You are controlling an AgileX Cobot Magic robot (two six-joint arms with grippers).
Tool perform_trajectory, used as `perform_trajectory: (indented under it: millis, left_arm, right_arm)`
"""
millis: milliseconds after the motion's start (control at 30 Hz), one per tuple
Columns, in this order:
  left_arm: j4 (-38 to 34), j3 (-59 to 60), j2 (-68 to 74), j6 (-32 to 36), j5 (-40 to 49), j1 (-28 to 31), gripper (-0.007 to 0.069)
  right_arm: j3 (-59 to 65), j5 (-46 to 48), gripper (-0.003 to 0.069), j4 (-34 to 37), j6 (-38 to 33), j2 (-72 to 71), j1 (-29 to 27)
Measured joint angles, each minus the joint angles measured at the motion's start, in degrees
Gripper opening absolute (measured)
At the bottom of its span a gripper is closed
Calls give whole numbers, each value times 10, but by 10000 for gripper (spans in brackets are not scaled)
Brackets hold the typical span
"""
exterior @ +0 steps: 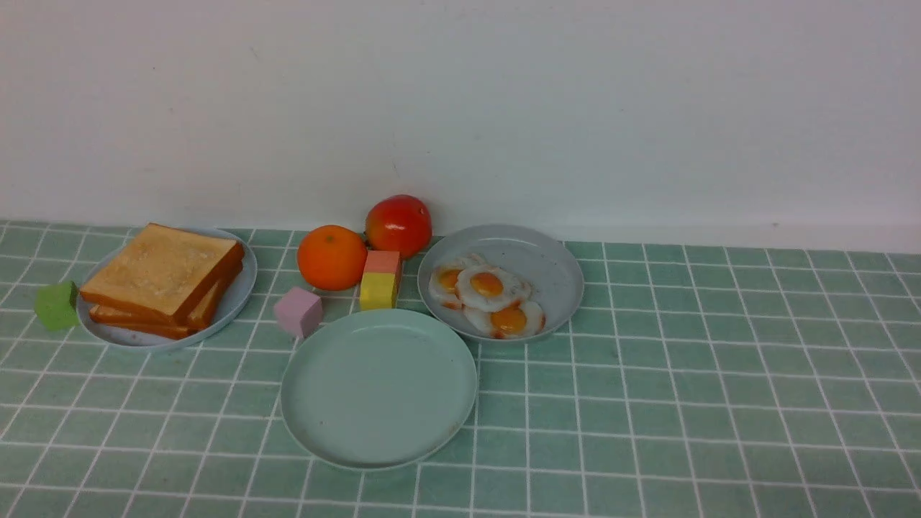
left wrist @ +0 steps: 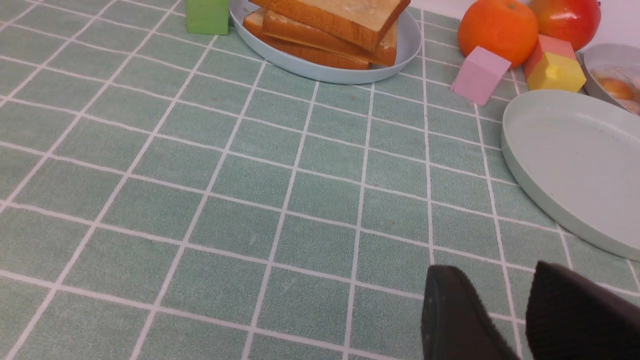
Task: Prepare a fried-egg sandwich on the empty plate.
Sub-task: Use the left arm to grab a slice of bread
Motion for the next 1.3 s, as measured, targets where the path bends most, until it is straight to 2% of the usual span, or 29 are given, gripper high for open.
perform_trajectory:
  millis: [767,867,900,1033,1200,1267,1300]
  left_arm:
    - [-3,0,0,-1,-10,0,237]
    - [-61,0,0,-31,-60,0,237]
    - [-119,0,0,-66,-103,0,237]
    - [-249,0,0,-125,-189,0,237]
    - [-300,0,0,-135,-242,0,237]
    - [-303,-8,1,-135,-225,0,229]
    - [-302,-35,16,-123,-184,0,200]
  right_arm:
    - [0,1,239,0,0,0,0]
    - [0,1,239,0,0,0,0]
    - [0,1,239,0,0,0,0]
    - [0,1,239,0,0,0,0]
    - [0,1,239,0,0,0,0]
    - [0,1,239,0,0,0,0]
    - [0,1,239,0,0,0,0]
